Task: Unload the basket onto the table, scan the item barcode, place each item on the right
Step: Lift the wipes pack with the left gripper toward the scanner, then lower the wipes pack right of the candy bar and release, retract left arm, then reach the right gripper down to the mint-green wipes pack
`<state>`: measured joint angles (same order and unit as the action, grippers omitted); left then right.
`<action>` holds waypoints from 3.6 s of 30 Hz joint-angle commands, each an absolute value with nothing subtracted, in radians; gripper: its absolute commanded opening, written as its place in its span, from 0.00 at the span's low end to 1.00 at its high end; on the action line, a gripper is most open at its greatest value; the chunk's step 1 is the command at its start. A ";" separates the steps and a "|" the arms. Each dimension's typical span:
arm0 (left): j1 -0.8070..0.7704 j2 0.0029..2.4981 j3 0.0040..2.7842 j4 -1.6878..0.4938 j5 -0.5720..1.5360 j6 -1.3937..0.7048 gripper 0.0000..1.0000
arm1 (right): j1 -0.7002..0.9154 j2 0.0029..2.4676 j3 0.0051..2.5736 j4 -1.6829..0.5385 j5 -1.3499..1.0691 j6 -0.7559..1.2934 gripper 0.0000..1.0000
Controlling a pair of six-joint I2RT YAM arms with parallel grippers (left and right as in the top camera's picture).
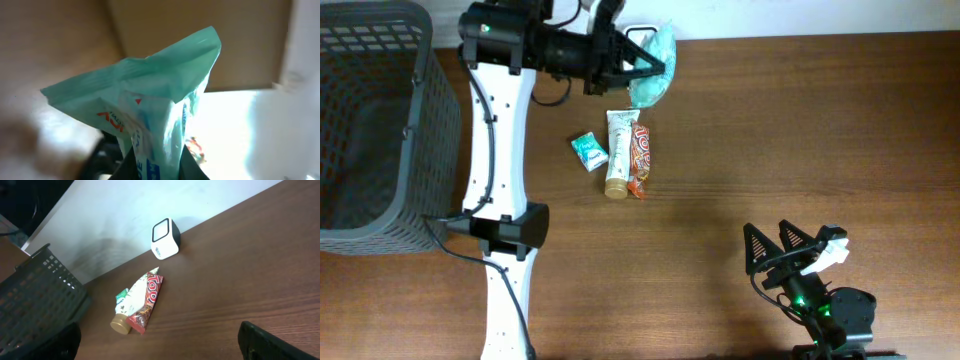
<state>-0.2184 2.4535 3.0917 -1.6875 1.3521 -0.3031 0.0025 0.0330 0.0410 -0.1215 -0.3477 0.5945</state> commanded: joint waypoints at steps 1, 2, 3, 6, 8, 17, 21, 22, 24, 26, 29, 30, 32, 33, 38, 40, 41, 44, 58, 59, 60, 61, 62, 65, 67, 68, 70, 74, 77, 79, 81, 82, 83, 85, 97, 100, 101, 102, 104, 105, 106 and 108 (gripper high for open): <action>-0.213 2.442 3.090 -1.688 1.568 -0.288 0.00 | -0.001 0.032 0.043 -0.139 -0.335 0.584 0.99; -0.213 2.442 3.090 -1.688 1.568 -0.292 0.00 | -0.001 0.032 0.043 -0.139 -0.335 0.584 0.99; -0.213 2.442 3.090 -1.688 1.568 -0.299 0.00 | -0.001 0.032 0.043 -0.139 -0.335 0.584 0.98; -0.213 2.442 3.090 -1.688 1.567 -0.299 0.00 | -0.001 0.032 0.043 -0.139 -0.335 0.584 0.99; -0.213 2.442 3.090 -1.681 1.535 -0.298 0.00 | -0.001 0.032 0.043 -0.139 -0.335 0.584 0.99; -0.256 2.442 3.090 -1.578 0.152 -0.285 0.00 | -0.001 0.032 0.043 -0.139 -0.335 0.584 0.99; -0.309 2.441 3.090 -1.554 -0.108 -0.184 0.00 | -0.001 0.032 0.043 -0.139 -0.335 0.585 0.99; -0.317 2.439 3.090 -1.551 -0.151 -0.184 0.00 | -0.001 0.032 0.043 -0.139 -0.335 0.585 0.99; -0.322 2.434 3.090 -1.549 -0.162 -0.184 0.00 | -0.001 0.032 0.043 -0.139 -0.335 0.584 0.99; -0.322 2.434 3.090 -1.553 -0.162 -0.184 0.00 | -0.001 0.032 0.043 -0.139 -0.335 0.584 0.99; -0.323 2.440 3.090 -1.588 -0.097 -0.185 0.00 | -0.001 0.032 0.043 -0.139 -0.335 0.584 0.99; -0.327 2.451 3.087 -1.618 -0.025 -0.185 0.00 | -0.001 0.032 0.043 -0.139 -0.335 0.584 0.99; -0.335 2.481 3.066 -1.670 0.082 -0.185 0.00 | -0.001 0.032 0.043 -0.139 -0.335 0.584 0.99; -0.344 2.501 3.049 -1.680 0.121 -0.186 0.00 | -0.001 0.032 0.043 -0.139 -0.335 0.584 0.99; -0.434 2.638 2.943 -1.678 0.256 -0.215 0.00 | -0.001 0.032 0.043 -0.139 -0.335 0.584 0.98; -0.480 2.694 2.931 -1.674 0.259 -0.245 0.00 | -0.001 0.032 0.043 -0.139 -0.335 0.584 0.98; -0.495 2.709 2.931 -1.672 0.259 -0.245 0.00 | -0.001 0.032 0.043 -0.139 -0.335 0.584 0.99; -0.540 2.745 2.931 -1.648 0.259 -0.246 0.07 | -0.001 0.032 0.043 -0.139 -0.335 0.584 0.99; -0.385 2.579 3.114 -1.619 0.247 -0.245 0.95 | -0.001 0.032 0.043 -0.139 -0.335 0.584 0.99; -0.344 2.543 3.118 -1.622 0.247 -0.245 0.99 | -0.001 0.032 0.043 -0.139 -0.335 0.584 0.99; -0.281 2.507 3.118 -1.638 0.247 -0.245 0.99 | -0.001 0.032 0.043 -0.139 -0.335 0.584 0.99; -0.250 2.499 3.118 -1.650 0.247 -0.245 0.99 | -0.001 0.032 0.043 -0.139 -0.335 0.584 0.99; -0.226 2.498 3.118 -1.668 0.247 -0.245 0.99 | -0.001 0.032 0.043 -0.139 -0.335 0.584 0.99; -0.143 2.498 3.110 -1.688 0.247 -0.245 0.99 | -0.001 0.032 0.043 -0.105 -0.440 0.660 0.99; -0.111 2.498 3.110 -1.688 0.247 -0.245 0.99 | 0.000 0.032 0.043 -0.023 -0.559 0.815 0.99; -0.108 2.498 3.110 -1.688 0.247 -0.245 0.99 | 0.000 0.032 0.043 0.043 -0.573 0.832 0.99; -0.107 2.498 3.110 -1.688 0.247 -0.245 0.99 | 0.000 0.032 0.043 0.242 -0.589 0.830 0.99; -0.109 2.498 3.110 -1.688 0.247 -0.245 0.99 | -0.001 0.088 0.174 0.439 -0.460 0.733 0.98; -0.109 2.498 3.110 -1.688 0.247 -0.245 0.99 | -0.001 0.245 0.382 0.257 -0.469 0.567 0.98; -0.109 2.498 3.110 -1.688 0.247 -0.245 0.99 | -0.001 0.485 0.683 -0.094 -0.508 0.331 0.98; -0.109 2.498 3.110 -1.688 0.247 -0.245 0.99 | 0.000 0.696 0.944 -0.418 -0.504 0.179 0.98; -0.109 2.498 3.110 -1.688 0.247 -0.245 0.99 | 0.000 0.852 1.131 -0.627 -0.500 0.095 0.98; -0.109 2.498 3.110 -1.688 0.247 -0.245 0.99 | 0.000 0.964 1.267 -0.773 -0.501 0.058 0.98; -0.109 2.498 3.110 -1.688 0.247 -0.245 0.99 | 0.000 1.162 1.510 -1.021 -0.520 0.059 0.98; -0.107 2.498 3.110 -1.688 0.247 -0.245 0.99 | 0.286 1.715 1.724 -1.242 -0.107 0.249 0.99; -0.110 2.498 3.110 -1.688 0.247 -0.245 0.99 | 0.378 1.776 1.724 -1.213 -0.092 0.249 0.99; -0.111 2.498 3.110 -1.688 0.247 -0.245 0.99 | 0.387 1.784 1.723 -1.201 -0.093 0.249 0.99; -0.111 2.498 3.110 -1.688 0.247 -0.245 0.99 | 0.394 1.795 1.720 -1.184 -0.093 0.249 0.99; -0.108 2.498 3.110 -1.688 0.247 -0.245 0.99 | 0.393 1.836 1.709 -1.140 -0.066 0.258 0.99; -0.109 2.498 3.110 -1.688 0.247 -0.245 0.99 | 0.392 1.871 1.702 -1.138 0.004 0.308 0.98; -0.109 2.498 3.110 -1.688 0.247 -0.245 0.99 | 0.392 1.897 1.700 -1.147 0.025 0.326 0.99; -0.109 2.498 3.110 -1.688 0.247 -0.245 0.99 | 0.398 1.974 1.700 -1.151 0.019 0.355 0.99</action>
